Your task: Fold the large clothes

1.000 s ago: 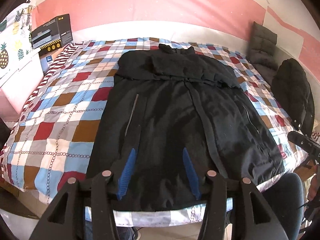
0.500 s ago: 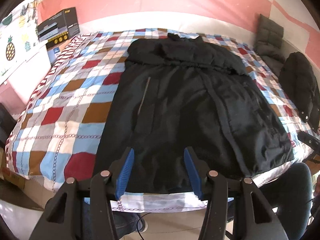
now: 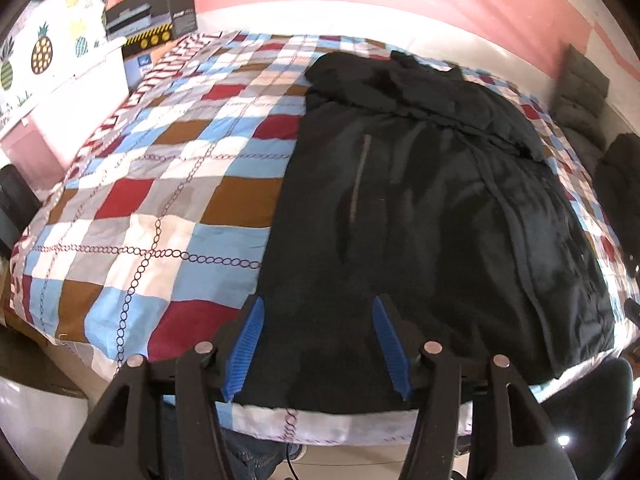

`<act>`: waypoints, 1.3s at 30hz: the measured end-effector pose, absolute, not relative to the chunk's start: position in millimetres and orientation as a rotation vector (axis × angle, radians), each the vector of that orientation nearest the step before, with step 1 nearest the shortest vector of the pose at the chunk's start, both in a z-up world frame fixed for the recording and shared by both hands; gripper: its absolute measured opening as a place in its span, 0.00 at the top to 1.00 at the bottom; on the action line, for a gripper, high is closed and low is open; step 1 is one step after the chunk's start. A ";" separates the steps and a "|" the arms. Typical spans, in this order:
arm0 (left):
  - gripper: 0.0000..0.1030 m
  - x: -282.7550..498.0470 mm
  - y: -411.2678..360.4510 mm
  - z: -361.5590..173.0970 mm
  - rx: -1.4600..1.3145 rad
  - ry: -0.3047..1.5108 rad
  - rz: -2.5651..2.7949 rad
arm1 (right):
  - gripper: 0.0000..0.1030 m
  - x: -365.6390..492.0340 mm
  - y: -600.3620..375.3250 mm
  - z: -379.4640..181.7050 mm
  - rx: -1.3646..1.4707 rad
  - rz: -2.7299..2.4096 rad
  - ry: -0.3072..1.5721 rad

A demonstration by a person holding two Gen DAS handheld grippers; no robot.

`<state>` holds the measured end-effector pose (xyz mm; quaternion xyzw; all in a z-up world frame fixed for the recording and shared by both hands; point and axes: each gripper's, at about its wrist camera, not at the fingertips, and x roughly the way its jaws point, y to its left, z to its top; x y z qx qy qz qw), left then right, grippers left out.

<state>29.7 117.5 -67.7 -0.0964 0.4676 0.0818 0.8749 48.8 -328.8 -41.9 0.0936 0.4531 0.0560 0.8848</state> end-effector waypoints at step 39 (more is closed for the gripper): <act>0.67 58.8 127.3 -119.9 -0.363 1.085 0.068 | 0.71 96.2 -377.2 -110.7 0.558 0.268 1.199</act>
